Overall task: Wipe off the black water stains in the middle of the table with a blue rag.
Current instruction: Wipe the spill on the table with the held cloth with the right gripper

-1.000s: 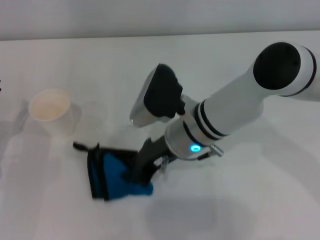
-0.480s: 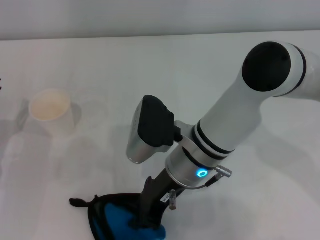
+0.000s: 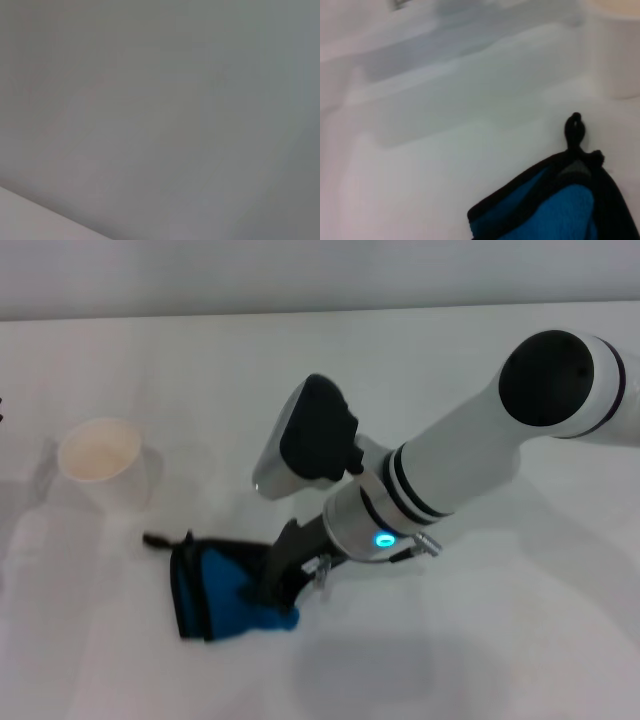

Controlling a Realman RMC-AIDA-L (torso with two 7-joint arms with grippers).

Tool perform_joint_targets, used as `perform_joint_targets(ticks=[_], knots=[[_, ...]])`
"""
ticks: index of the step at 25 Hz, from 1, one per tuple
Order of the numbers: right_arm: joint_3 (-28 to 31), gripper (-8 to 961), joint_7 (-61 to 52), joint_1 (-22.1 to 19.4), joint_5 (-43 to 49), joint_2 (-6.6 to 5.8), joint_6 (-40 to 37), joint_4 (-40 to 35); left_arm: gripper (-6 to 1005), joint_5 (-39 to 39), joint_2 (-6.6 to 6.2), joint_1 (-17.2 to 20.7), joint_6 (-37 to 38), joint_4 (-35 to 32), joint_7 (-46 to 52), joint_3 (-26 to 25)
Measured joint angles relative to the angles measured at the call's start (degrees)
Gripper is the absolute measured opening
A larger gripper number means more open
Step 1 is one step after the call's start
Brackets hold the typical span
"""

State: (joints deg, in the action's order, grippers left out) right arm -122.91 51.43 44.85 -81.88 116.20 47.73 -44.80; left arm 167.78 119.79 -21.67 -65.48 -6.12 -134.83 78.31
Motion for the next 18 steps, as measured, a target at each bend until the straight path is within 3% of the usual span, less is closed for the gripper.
perform_joint_targets(ticks=[6, 18], knots=[[4.32, 92, -0.28, -0.39, 0.39, -0.12, -5.80, 4.10, 891, 0.00, 0.00, 0.07, 0.00, -0.05, 0.00, -0.06], [16.02, 92, -0.71, -0.67, 7.12, -0.78, -7.83, 9.34, 892, 0.00, -0.08, 0.13, 0.01, -0.11, 0.00, -0.18]])
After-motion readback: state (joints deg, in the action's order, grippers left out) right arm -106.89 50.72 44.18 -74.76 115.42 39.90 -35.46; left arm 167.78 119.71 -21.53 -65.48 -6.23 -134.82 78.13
